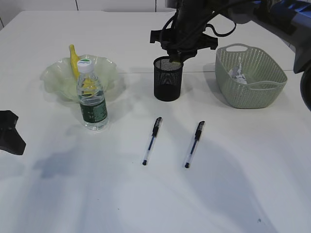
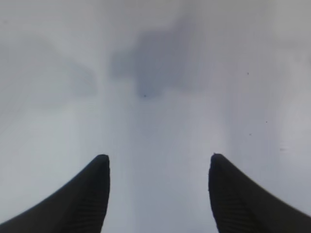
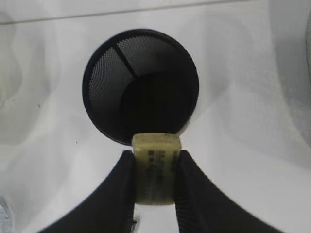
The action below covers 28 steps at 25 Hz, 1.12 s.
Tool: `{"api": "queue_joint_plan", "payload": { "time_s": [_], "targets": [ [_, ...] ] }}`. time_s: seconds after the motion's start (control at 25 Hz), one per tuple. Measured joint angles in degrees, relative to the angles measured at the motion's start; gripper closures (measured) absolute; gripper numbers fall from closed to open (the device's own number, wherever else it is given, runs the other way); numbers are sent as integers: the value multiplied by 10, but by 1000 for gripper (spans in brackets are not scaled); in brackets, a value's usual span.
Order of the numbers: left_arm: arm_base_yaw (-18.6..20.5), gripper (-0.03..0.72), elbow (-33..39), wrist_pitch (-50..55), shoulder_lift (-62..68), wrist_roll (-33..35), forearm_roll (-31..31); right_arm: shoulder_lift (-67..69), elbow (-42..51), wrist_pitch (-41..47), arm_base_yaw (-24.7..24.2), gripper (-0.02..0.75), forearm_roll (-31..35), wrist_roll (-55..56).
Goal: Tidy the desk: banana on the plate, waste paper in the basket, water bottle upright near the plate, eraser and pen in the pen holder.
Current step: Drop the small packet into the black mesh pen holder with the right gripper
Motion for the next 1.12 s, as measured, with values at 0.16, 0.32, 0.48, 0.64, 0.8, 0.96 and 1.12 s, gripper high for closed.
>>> {"api": "queue_joint_plan", "payload": {
  "time_s": [0.16, 0.32, 0.48, 0.64, 0.8, 0.96, 1.12],
  "targets": [
    [0, 238, 0, -5, 0, 0, 0, 5, 0, -33, -6, 567, 1, -1],
    [0, 238, 0, -6, 0, 0, 0, 12, 0, -70, -11, 567, 2, -1],
    [0, 238, 0, -6, 0, 0, 0, 22, 0, -105, -11, 567, 3, -2],
    [0, 238, 0, -8, 0, 0, 0, 36, 0, -115, -11, 567, 9, -1],
    [0, 238, 0, -8, 0, 0, 0, 46, 0, -132, -11, 567, 17, -1],
    [0, 238, 0, -8, 0, 0, 0, 47, 0, -148, -11, 548, 18, -1],
    [0, 238, 0, -13, 0, 0, 0, 47, 0, -150, -11, 489, 18, -1]
  ]
}}
